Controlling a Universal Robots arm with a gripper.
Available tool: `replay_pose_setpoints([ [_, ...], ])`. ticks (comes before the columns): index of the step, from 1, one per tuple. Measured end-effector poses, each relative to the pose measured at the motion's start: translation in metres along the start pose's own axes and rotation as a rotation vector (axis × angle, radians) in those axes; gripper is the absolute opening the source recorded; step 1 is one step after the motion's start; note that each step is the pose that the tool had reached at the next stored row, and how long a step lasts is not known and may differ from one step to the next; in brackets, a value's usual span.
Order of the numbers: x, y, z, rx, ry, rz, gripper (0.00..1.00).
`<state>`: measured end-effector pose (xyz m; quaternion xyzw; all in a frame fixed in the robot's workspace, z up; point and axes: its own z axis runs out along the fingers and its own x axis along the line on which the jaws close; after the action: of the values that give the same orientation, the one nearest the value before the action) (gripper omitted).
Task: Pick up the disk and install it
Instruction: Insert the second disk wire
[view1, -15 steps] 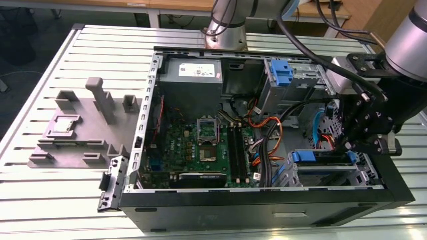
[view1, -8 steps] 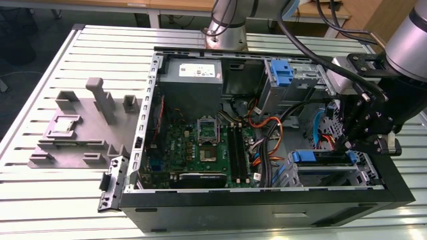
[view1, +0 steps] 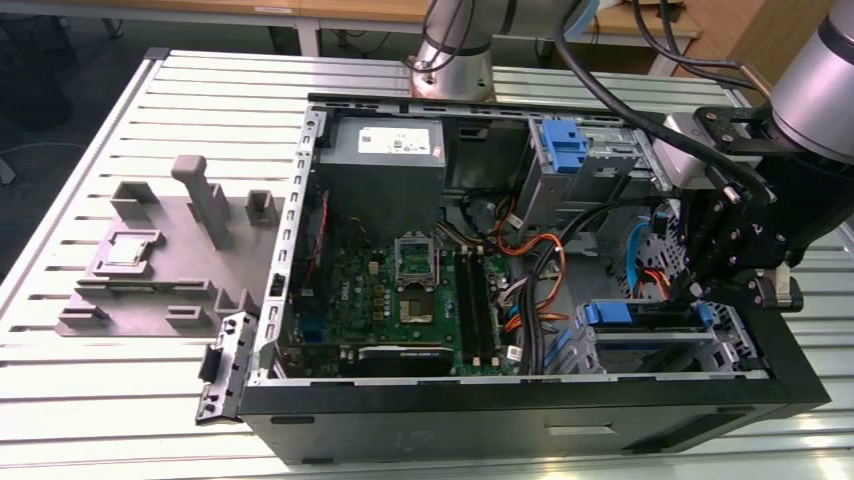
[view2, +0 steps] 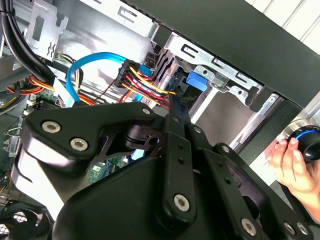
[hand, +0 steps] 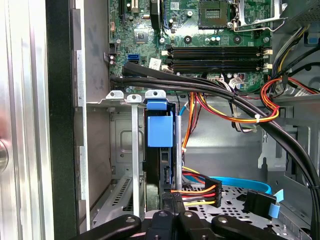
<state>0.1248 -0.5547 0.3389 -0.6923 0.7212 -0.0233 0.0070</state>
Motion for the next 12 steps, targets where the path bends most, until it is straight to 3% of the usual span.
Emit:
replay_pose_setpoints([
  [5,0.0,0.0005,0.0,-0.0001,-0.0001,0.0,0.1],
  [12,0.0005,0.0107,-0.0004,0.0,-0.0001,0.0,0.1],
])
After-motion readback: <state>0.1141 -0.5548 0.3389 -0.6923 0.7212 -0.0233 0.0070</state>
